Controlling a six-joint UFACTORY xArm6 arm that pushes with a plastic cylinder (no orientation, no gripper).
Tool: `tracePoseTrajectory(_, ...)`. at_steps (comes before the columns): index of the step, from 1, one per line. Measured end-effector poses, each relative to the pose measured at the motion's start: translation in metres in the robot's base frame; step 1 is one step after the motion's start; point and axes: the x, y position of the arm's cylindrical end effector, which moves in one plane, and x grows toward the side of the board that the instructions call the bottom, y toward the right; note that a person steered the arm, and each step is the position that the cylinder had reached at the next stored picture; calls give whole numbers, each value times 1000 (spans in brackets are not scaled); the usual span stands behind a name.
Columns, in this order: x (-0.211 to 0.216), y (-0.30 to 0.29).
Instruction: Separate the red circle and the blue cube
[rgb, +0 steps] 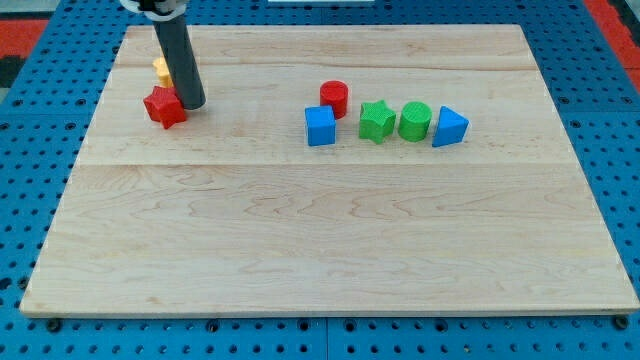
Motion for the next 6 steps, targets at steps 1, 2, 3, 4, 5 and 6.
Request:
tracePoseTrajectory(1, 0, -9)
tracePoseTrajectory(2, -2, 27)
tracePoseTrajectory(3, -27, 75)
tracePoseTrajectory(4, -48, 112)
tracePoseTrajectory(5, -52, 152)
tracePoseTrajectory(6, -52, 176)
